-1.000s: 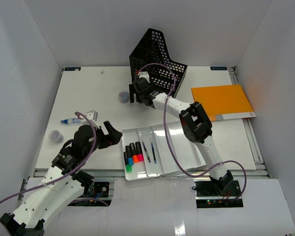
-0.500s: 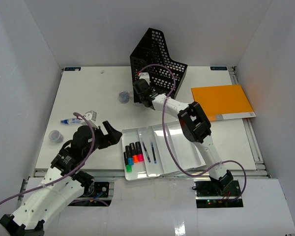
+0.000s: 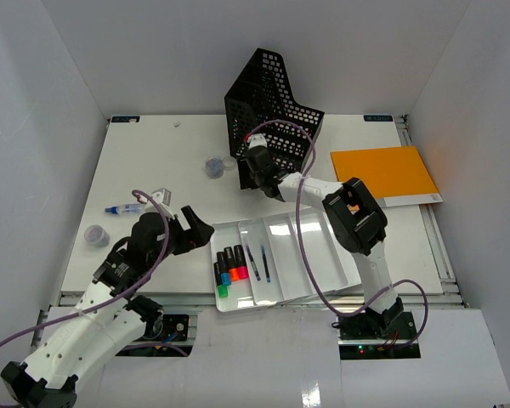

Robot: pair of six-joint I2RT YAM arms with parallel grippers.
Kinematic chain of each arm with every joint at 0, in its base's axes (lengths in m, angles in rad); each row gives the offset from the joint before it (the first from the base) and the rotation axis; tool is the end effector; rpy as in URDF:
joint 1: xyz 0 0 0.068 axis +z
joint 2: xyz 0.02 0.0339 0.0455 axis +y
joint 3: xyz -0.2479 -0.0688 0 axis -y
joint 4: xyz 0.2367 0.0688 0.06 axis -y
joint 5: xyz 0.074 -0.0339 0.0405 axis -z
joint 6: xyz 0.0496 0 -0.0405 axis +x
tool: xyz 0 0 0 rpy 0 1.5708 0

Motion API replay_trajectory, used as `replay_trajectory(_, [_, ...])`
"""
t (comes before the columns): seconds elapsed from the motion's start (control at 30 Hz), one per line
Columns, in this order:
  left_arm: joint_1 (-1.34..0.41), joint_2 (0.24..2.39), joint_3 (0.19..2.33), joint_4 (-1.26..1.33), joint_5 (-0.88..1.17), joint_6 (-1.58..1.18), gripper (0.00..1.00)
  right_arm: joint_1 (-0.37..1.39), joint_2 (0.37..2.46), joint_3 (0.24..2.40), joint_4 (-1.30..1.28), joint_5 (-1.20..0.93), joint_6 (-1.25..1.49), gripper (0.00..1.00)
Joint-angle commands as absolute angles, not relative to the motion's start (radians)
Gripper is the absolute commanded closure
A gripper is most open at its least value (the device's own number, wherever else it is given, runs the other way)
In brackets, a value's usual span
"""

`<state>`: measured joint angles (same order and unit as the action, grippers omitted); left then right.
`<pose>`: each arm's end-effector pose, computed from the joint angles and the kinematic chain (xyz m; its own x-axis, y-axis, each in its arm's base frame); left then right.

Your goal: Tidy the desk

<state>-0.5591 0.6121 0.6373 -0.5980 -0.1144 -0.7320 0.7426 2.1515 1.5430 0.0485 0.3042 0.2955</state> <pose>0.1351 -0.0779 0.2551 -0.6396 -0.3831 -0.6665 0.0244 0.8564 -0.5157 0.3690 0.3186 0.1702 -0.5078 -0.0890 -0.8569 -0.3244 0.9412 0.0945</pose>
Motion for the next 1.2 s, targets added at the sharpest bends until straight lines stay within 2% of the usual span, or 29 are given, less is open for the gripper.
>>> replay_trajectory(0.0, [-0.56, 0.696, 0.674, -0.521, -0.08, -0.71, 0.02, 0.741, 1.919, 1.398, 0.224, 0.106, 0.141, 0.87])
replay_trajectory(0.17, [-0.56, 0.793, 0.689, -0.451, -0.049, -0.695, 0.02, 0.739, 1.73, 1.256, 0.23, -0.114, 0.016, 0.91])
replay_trajectory(0.33, [-0.559, 0.948, 0.759, -0.418, -0.089, -0.632, 0.02, 0.71, 1.525, 1.095, 0.086, -0.501, -0.223, 0.92])
replay_trajectory(0.4, [-0.552, 1.011, 0.809, -0.409, -0.104, -0.602, 0.02, 0.7, 1.48, 1.05, 0.028, -0.577, -0.293, 0.92])
replay_trajectory(0.57, [-0.489, 1.187, 0.893, -0.386, -0.109, -0.515, 0.02, 0.674, 1.377, 0.914, -0.063, -0.615, -0.416, 0.92])
replay_trajectory(0.7, [-0.386, 1.268, 0.945, -0.337, -0.037, -0.468, 0.02, 0.643, 1.341, 0.837, -0.077, -0.593, -0.47, 0.92])
replay_trajectory(0.9, [-0.326, 1.415, 1.039, -0.294, 0.065, -0.402, 0.02, 0.607, 1.402, 0.806, -0.074, -0.574, -0.504, 0.92])
replay_trajectory(1.17, [-0.321, 1.614, 1.196, -0.317, 0.055, -0.346, 0.02, 0.6, 1.483, 0.837, -0.072, -0.517, -0.505, 0.89])
